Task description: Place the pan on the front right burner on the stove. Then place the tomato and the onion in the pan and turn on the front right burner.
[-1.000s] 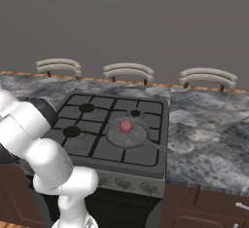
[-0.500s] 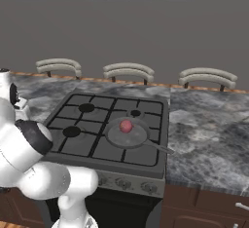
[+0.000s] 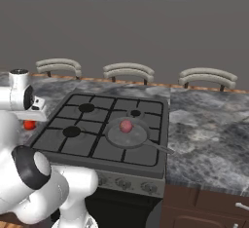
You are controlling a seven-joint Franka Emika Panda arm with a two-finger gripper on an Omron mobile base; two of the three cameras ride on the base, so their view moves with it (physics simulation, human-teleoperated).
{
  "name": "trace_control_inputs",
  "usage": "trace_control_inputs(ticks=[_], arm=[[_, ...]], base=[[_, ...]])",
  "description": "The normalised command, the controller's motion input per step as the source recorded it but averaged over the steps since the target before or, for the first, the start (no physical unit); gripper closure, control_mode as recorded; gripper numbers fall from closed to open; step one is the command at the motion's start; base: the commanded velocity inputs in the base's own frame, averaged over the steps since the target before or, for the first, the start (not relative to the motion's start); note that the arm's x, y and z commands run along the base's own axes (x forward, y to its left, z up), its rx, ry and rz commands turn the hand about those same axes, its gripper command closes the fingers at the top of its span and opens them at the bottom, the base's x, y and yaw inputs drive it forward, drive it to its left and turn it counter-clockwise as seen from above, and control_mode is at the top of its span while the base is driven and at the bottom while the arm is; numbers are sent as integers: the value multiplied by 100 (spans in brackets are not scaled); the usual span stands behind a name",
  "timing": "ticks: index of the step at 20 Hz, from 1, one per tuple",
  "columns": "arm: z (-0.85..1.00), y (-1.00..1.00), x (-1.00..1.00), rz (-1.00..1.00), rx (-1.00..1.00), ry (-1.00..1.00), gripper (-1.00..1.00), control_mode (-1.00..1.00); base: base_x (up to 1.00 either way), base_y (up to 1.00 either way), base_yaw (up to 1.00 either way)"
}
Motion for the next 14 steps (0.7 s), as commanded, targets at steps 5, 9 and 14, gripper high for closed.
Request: trace_control_inputs(ticks=[5,9,14], arm=[[14,-57,25,4,2,-2,100,-100],[5,-82,26,7,3,0,100,-100],[7,-89,26,6,5,0,100,-100]], base=[[0,0,0],[0,0,0],[0,0,0]])
